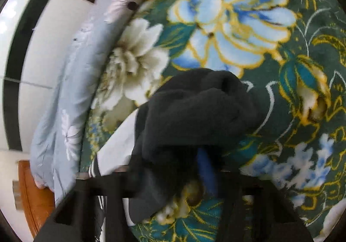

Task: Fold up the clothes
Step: 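Grasp the black sleeve cuff with the right tool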

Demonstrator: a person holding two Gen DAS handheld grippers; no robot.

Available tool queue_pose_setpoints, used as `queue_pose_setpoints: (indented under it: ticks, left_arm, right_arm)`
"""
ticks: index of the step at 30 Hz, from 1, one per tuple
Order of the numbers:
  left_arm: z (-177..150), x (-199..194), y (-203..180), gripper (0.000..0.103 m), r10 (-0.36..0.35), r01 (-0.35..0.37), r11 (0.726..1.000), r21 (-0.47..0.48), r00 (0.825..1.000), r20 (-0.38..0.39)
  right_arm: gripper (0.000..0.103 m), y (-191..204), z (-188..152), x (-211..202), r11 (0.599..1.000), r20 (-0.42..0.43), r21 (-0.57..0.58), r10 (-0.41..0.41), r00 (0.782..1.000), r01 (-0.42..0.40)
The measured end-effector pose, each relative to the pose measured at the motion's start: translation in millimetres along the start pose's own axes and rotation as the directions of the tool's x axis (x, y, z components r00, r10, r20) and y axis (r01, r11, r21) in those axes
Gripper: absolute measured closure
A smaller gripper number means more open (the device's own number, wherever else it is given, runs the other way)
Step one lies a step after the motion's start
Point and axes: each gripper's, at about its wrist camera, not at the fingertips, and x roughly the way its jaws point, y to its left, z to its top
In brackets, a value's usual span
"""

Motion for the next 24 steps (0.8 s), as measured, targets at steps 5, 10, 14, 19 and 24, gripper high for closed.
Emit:
queue_pose_setpoints:
  ticks: [5, 10, 14, 19, 24]
  left_arm:
    - [2.9, -5.5, 8.6, 0.022, -0.031, 0.032, 0.999, -0.04, 0.999, 0.02]
    - [3.7, -0.3, 9.8, 0.022, -0.053, 0.053, 0.997, -0.061, 0.999, -0.008]
    - [3.4, -2.6, 9.8, 0.022, -0.047, 0.047, 0.998, -0.051, 0.999, 0.0]
    - [5.4, 2.4, 11.6, 0.022, -0.065, 0.065, 0.995, -0.079, 0.998, 0.003]
    - [6.8, 4.4, 7.5, 0.022, -0.058, 0.059, 0.997, -0.058, 0.998, 0.021]
  right_arm:
    - [0.094, 59.1, -15.6, -52.9, 0.943, 0.15, -0.332, 0.062, 0.987, -0.009]
    - [0.094, 43.5, -17.8, -42.2, 0.916, 0.147, -0.384, -0.061, 0.987, 0.114]
    - [0.094, -3.0, -11.5, -7.7, 0.965, 0.068, -0.198, -0.161, 0.985, 0.171]
    - [0.094, 17.6, -17.1, -21.0, 0.951, 0.135, -0.224, -0.185, 0.973, 0.212]
    - [0.094, 137.1, -99.3, -56.0, 0.767, 0.279, -0.612, -0.016, 0.96, 0.191]
